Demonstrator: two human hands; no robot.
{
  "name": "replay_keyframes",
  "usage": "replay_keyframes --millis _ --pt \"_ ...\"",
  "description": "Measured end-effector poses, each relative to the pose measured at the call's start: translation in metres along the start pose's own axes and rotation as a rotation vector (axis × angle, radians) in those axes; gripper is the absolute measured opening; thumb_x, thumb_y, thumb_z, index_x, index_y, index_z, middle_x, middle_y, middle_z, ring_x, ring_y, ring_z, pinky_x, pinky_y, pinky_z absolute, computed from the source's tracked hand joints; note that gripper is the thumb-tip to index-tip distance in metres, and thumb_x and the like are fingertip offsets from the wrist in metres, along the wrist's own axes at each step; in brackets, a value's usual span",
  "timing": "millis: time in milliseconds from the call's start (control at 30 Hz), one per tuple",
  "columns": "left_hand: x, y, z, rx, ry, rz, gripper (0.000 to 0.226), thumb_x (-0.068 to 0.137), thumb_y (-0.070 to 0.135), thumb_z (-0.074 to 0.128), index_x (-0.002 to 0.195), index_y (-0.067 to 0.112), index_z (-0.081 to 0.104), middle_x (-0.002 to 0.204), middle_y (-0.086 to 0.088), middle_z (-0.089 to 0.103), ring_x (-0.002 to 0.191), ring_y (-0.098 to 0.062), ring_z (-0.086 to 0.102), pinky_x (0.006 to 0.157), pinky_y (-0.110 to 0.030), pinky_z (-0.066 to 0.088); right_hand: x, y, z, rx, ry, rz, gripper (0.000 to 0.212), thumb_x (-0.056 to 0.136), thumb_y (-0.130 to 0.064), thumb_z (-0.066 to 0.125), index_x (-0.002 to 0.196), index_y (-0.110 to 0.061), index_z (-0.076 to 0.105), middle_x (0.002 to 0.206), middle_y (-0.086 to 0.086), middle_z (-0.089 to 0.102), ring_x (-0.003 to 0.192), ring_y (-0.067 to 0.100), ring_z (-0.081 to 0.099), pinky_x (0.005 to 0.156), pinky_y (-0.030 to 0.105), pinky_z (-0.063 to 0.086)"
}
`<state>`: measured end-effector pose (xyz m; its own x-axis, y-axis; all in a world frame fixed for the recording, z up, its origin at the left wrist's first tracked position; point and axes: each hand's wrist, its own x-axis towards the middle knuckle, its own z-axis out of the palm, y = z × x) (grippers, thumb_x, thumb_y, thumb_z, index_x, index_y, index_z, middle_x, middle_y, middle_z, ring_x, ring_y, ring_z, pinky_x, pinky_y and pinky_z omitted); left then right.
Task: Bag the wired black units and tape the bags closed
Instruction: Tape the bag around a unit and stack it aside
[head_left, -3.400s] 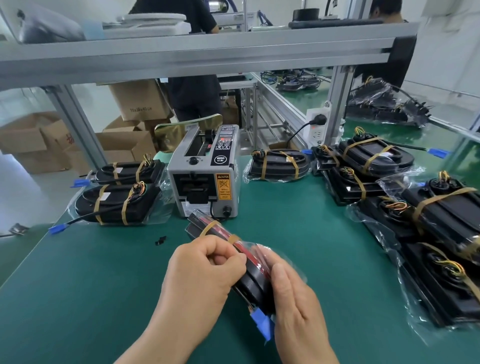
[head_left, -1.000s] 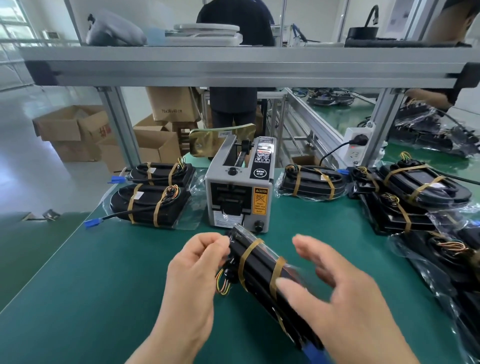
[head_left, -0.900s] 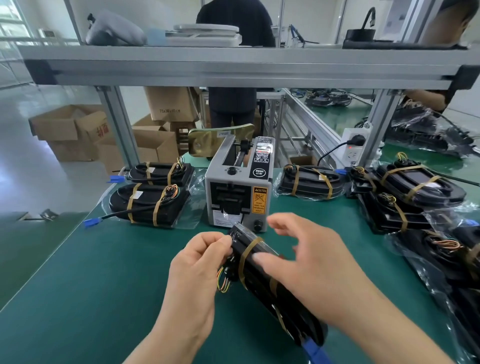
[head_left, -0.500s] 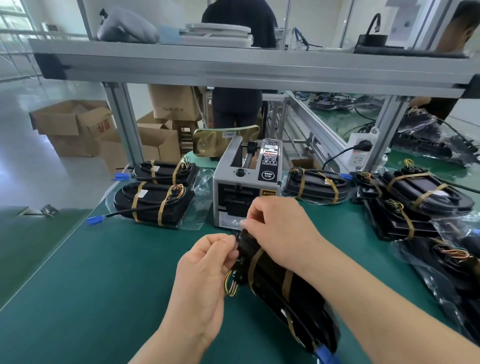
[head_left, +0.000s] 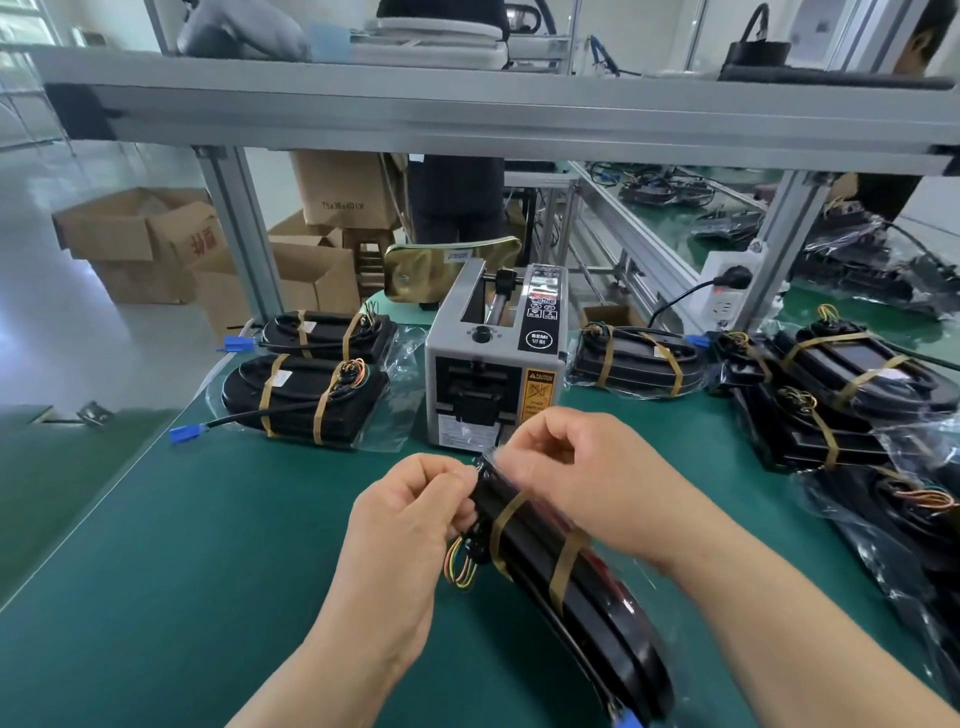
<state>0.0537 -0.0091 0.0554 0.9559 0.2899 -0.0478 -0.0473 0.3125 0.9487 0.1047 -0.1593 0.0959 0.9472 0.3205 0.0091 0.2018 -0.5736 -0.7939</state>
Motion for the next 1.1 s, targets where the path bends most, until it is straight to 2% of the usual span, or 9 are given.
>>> replay_keyframes --millis 67,133,267,433,567,667,833,933,1100 --pt "0.001 0.000 0.001 0.018 -0.005 0.002 0.034 0.089 0.004 0.062 0.061 0.021 0.070 0.065 0.001 0.060 0.063 -0.009 0.053 0.078 -0.035 0.046 -0.007 0.000 0.003 -0.055 0.057 -0.051 0.022 0.073 -0.038 0.080 0.078 -0.025 0.063 0.076 -0.012 0.068 0.070 0.000 0.062 0.064 0.013 0.048" --pt "0.001 0.001 0.004 0.025 -0.009 0.005 0.033 0.089 0.005 0.062 0.061 0.021 0.071 0.065 0.002 0.060 0.062 -0.008 0.053 0.079 -0.035 0.046 -0.010 -0.003 0.009 -0.153 0.158 -0.123 0.023 0.072 -0.031 0.081 0.075 -0.022 0.060 0.076 -0.010 0.064 0.075 0.004 0.060 0.069 0.019 0.049" --pt "0.000 -0.002 0.006 -0.014 0.038 0.015 0.033 0.089 0.003 0.062 0.061 0.019 0.069 0.065 0.000 0.058 0.062 -0.009 0.052 0.077 -0.034 0.044 -0.009 -0.010 0.015 -0.336 0.223 -0.210 0.024 0.078 -0.037 0.072 0.074 -0.022 0.052 0.077 -0.009 0.057 0.076 0.013 0.055 0.071 0.030 0.046" --pt "-0.003 -0.005 0.007 -0.127 0.084 0.000 0.027 0.089 0.001 0.061 0.066 0.013 0.068 0.066 -0.002 0.059 0.059 -0.008 0.054 0.071 -0.030 0.046 -0.002 -0.014 0.018 -0.427 0.251 -0.257 0.022 0.088 -0.037 0.060 0.075 -0.025 0.048 0.082 -0.007 0.057 0.078 0.018 0.054 0.072 0.033 0.045" --pt "-0.003 -0.005 0.005 -0.089 0.072 0.001 0.034 0.089 0.001 0.062 0.060 0.018 0.068 0.065 0.000 0.058 0.059 -0.007 0.054 0.069 -0.029 0.047 0.005 -0.010 0.017 -0.377 0.255 -0.264 0.016 0.089 -0.029 0.062 0.075 -0.024 0.058 0.081 -0.006 0.060 0.078 0.017 0.057 0.074 0.036 0.048" --pt "-0.001 -0.002 0.002 -0.032 0.046 -0.006 0.036 0.088 0.001 0.062 0.058 0.020 0.069 0.064 0.002 0.059 0.060 -0.006 0.055 0.071 -0.028 0.049 0.007 -0.005 0.016 -0.229 0.221 -0.205 0.017 0.087 -0.029 0.067 0.072 -0.023 0.060 0.077 -0.008 0.061 0.075 0.013 0.057 0.074 0.035 0.049" --pt "0.001 -0.003 0.003 0.058 0.015 -0.015 0.031 0.087 0.005 0.066 0.061 0.021 0.069 0.066 0.000 0.059 0.065 -0.008 0.053 0.074 -0.032 0.045 0.007 0.003 0.015 -0.084 0.200 -0.107 0.019 0.085 -0.029 0.069 0.068 -0.023 0.061 0.068 -0.010 0.063 0.066 0.003 0.056 0.065 0.021 0.045" --pt "0.001 -0.003 0.002 0.097 0.010 -0.006 0.018 0.079 0.016 0.075 0.063 0.020 0.070 0.068 -0.002 0.061 0.069 -0.013 0.053 0.074 -0.035 0.045 0.007 0.004 0.016 -0.071 0.204 -0.093 0.019 0.084 -0.028 0.069 0.068 -0.023 0.061 0.065 -0.011 0.063 0.063 0.001 0.054 0.061 0.016 0.042" --pt "0.003 -0.007 -0.001 0.163 0.016 0.005 0.019 0.085 0.008 0.072 0.068 0.017 0.072 0.069 -0.004 0.064 0.065 -0.013 0.055 0.068 -0.030 0.049 0.006 0.003 0.018 -0.084 0.212 -0.094 0.020 0.086 -0.029 0.068 0.069 -0.023 0.061 0.067 -0.010 0.062 0.064 0.004 0.055 0.063 0.021 0.045"
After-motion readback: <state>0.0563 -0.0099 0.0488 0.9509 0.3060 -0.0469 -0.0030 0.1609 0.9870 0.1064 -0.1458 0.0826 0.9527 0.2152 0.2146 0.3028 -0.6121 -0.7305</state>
